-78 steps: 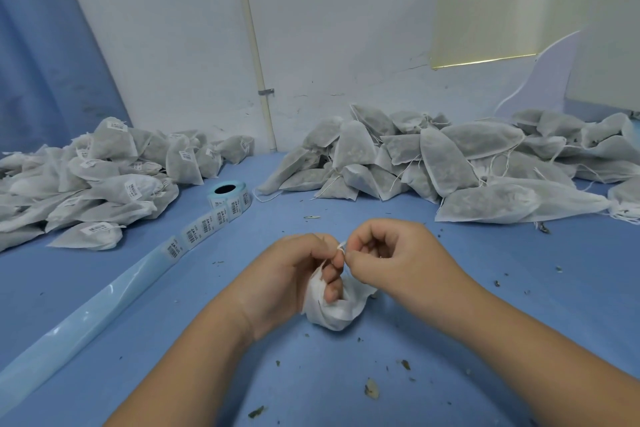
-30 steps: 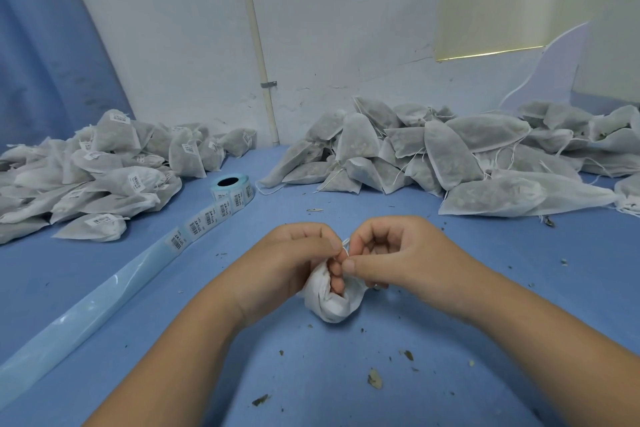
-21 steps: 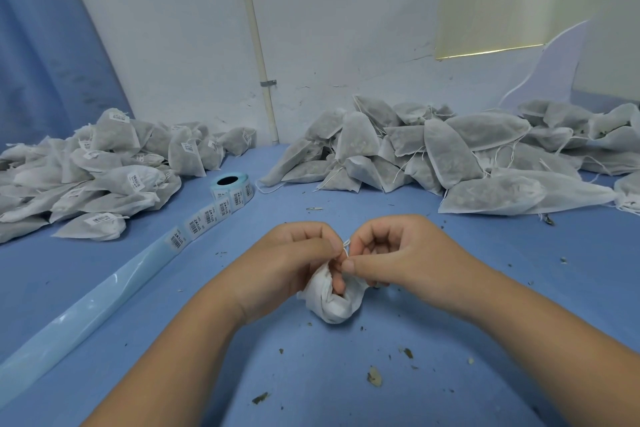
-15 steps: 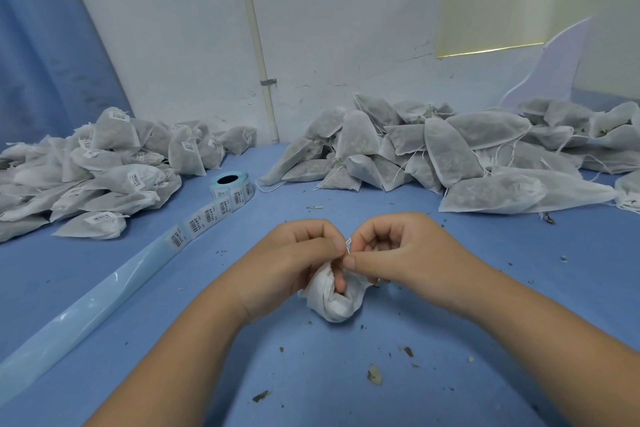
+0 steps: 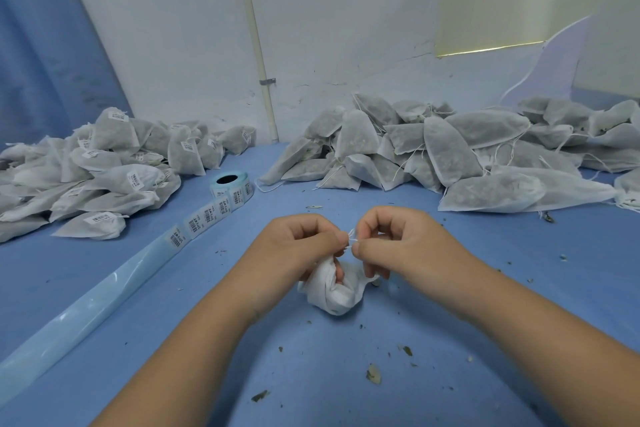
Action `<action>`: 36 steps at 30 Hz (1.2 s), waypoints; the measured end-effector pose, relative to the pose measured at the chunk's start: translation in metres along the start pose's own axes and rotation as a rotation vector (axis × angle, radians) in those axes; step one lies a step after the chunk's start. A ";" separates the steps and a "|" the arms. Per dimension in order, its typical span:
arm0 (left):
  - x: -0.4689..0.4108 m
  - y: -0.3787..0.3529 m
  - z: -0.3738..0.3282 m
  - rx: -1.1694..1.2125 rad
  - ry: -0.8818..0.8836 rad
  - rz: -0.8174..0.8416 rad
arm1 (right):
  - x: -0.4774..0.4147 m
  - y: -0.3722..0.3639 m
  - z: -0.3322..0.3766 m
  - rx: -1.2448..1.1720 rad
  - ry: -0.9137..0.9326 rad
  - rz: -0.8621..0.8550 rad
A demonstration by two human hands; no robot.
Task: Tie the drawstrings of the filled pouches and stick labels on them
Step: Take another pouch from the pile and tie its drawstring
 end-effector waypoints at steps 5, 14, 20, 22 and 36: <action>-0.001 -0.004 -0.001 0.009 -0.006 -0.050 | -0.001 -0.004 -0.004 -0.205 -0.034 -0.104; 0.000 -0.010 -0.005 -0.045 -0.058 -0.131 | 0.001 -0.006 -0.002 0.002 0.046 -0.279; 0.001 -0.011 -0.005 -0.237 -0.093 -0.225 | 0.000 -0.006 -0.004 0.135 0.019 -0.285; 0.002 -0.011 -0.006 -0.296 -0.116 -0.263 | -0.001 -0.004 -0.006 0.140 -0.009 -0.283; 0.004 -0.013 -0.008 -0.409 -0.124 -0.285 | -0.002 -0.002 -0.013 -0.032 -0.164 -0.176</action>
Point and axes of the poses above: each hand's wrist, its own x-axis away from the middle knuckle, its own y-axis out of the back of the hand, z = x × y, the point moved 3 cm from there along -x, towards the middle knuckle, and after that the axes turned 8 degrees about z, right-handed, at the moved point
